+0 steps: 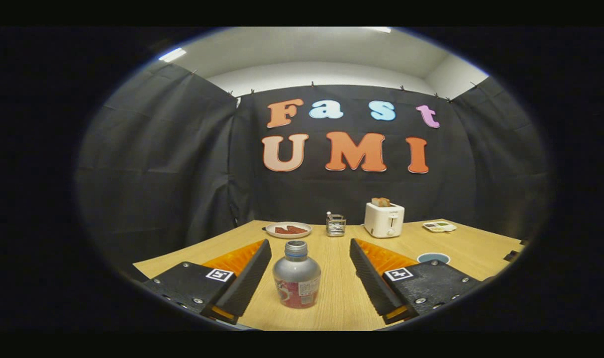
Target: Take the bottle from table, then pour the juice into the cup, finally place the bottle on the coaster
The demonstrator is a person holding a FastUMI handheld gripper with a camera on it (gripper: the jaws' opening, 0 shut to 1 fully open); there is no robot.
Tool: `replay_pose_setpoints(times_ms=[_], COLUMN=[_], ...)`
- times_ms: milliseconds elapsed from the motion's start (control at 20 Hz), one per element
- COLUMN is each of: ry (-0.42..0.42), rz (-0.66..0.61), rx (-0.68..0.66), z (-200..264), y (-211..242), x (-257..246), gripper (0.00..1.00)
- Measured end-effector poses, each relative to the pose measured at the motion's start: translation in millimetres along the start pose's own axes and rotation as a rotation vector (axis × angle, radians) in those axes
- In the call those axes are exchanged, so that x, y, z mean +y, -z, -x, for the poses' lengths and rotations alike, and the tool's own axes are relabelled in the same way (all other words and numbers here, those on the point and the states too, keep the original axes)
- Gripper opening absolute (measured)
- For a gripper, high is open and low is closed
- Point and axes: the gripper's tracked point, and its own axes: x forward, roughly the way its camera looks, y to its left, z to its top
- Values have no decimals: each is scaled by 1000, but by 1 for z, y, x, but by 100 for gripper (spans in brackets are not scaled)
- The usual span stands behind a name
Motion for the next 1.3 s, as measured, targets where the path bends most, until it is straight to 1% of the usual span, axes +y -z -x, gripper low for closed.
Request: replay_pose_setpoints(times_ms=[250,650,900,1000,1050,1100,1250,1300], ry=[-29,-71,-88,-98,-101,-104,-110,-121], rz=[-30,38,9,18,21,21,23,3], rx=[43,123,146,165,168,164,163,163], z=[-9,-23,-26,-29,-26,-26,-24,-26], y=[43,91,109,115,113,112,103,100], x=[8,22,26,28,27,28,30,32], gripper=[94,95,88,86,85,81,78,77])
